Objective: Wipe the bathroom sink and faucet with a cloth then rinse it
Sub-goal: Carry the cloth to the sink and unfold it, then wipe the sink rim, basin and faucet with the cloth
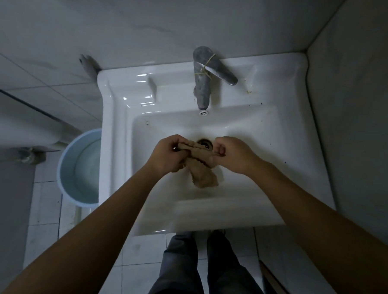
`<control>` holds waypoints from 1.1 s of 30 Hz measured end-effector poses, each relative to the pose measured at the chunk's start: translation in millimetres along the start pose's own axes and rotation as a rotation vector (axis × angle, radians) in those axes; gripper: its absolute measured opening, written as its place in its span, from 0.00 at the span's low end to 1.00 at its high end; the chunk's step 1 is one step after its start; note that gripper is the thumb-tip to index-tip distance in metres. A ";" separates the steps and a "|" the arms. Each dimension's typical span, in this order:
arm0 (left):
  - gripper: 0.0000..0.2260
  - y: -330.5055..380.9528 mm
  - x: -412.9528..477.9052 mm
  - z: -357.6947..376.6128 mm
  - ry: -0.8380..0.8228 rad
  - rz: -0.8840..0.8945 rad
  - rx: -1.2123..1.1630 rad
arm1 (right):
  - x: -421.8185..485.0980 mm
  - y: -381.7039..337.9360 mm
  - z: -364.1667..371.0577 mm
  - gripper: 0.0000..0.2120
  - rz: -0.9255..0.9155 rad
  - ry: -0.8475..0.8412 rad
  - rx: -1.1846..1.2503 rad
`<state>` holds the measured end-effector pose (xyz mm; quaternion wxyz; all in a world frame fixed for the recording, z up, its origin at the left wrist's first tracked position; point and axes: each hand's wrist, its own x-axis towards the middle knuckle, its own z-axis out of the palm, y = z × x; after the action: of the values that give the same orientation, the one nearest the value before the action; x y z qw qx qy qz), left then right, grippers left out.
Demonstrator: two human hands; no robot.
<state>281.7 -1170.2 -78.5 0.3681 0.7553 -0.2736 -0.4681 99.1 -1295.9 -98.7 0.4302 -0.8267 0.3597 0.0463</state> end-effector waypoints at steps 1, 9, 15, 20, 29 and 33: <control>0.07 1.2 -1.7 -1.2 0.012 -0.001 -0.022 | -2.1 -2.6 -2.8 0.09 -0.014 0.016 -0.012; 0.07 -2.4 11.9 3.7 0.057 0.067 -0.100 | -13.5 -15.1 -21.1 0.09 -0.013 0.209 0.033; 0.03 -62.9 8.6 17.3 -0.052 -0.137 0.179 | -10.3 20.6 22.3 0.02 0.162 -0.235 -0.097; 0.02 -78.2 3.8 7.1 0.064 -0.220 0.203 | 3.3 38.7 45.0 0.08 0.274 0.052 -0.088; 0.07 -70.2 -17.1 -43.9 0.142 -0.025 0.559 | 20.1 24.3 54.7 0.25 0.150 0.103 -0.580; 0.07 -73.4 -34.5 -59.3 0.234 0.126 0.653 | 18.9 29.6 84.5 0.34 0.247 -0.105 -0.519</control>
<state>326.4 -1083.7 -103.5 0.1643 0.8634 -0.4108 -0.2426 114.0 -1254.5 -178.9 0.2135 -0.8556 0.4108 0.2316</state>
